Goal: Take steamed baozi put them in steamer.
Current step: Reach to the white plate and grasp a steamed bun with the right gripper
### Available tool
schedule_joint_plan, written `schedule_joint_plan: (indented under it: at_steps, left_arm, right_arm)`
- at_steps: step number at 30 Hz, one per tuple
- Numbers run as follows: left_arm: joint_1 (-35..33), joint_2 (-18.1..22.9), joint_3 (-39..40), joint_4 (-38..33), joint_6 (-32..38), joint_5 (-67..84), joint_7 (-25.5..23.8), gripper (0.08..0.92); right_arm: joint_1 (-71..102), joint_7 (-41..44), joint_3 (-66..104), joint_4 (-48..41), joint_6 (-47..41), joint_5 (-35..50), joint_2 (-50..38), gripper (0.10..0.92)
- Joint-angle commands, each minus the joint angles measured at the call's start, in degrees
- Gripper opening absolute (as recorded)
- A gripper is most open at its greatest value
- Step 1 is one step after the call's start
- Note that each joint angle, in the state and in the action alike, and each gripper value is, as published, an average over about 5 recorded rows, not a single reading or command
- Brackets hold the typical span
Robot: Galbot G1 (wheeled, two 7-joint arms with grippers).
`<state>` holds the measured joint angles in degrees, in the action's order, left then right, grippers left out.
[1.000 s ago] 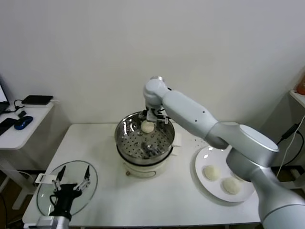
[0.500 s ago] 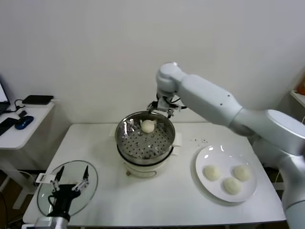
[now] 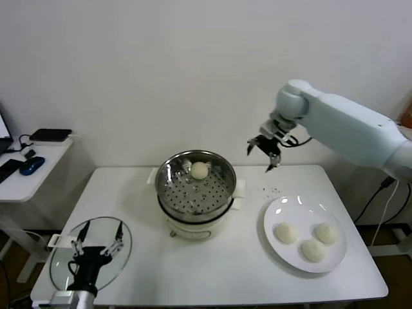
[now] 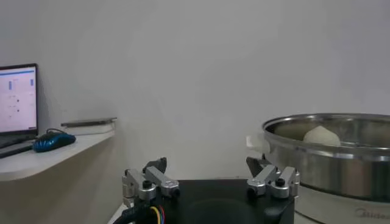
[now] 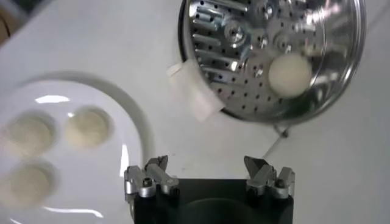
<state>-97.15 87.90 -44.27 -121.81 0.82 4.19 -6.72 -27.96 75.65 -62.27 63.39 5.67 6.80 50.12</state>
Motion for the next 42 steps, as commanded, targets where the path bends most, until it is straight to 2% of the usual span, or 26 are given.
schedule_joint_plan:
  at_steps: [1,17,42]
  left_arm:
    - [-0.27,-0.03,0.02,-0.22,0.09,-0.12,-0.01,0.823]
    - [-0.68,0.37,0.03,0.31,0.33,0.15,0.06,0.823]
    - [0.19,0.25,0.11,0.93,0.06,0.10,0.02,0.823]
  right_arm:
    - [5.74,-0.05,-2.28,1.01,-10.85,8.54,-10.26,0.823]
    - [19.57,-3.48,1.66,2.68,-12.55,3.86,-10.42,0.823]
    - [24.76,-6.35,5.00,-0.17,-10.96,-2.03,-5.86,0.823]
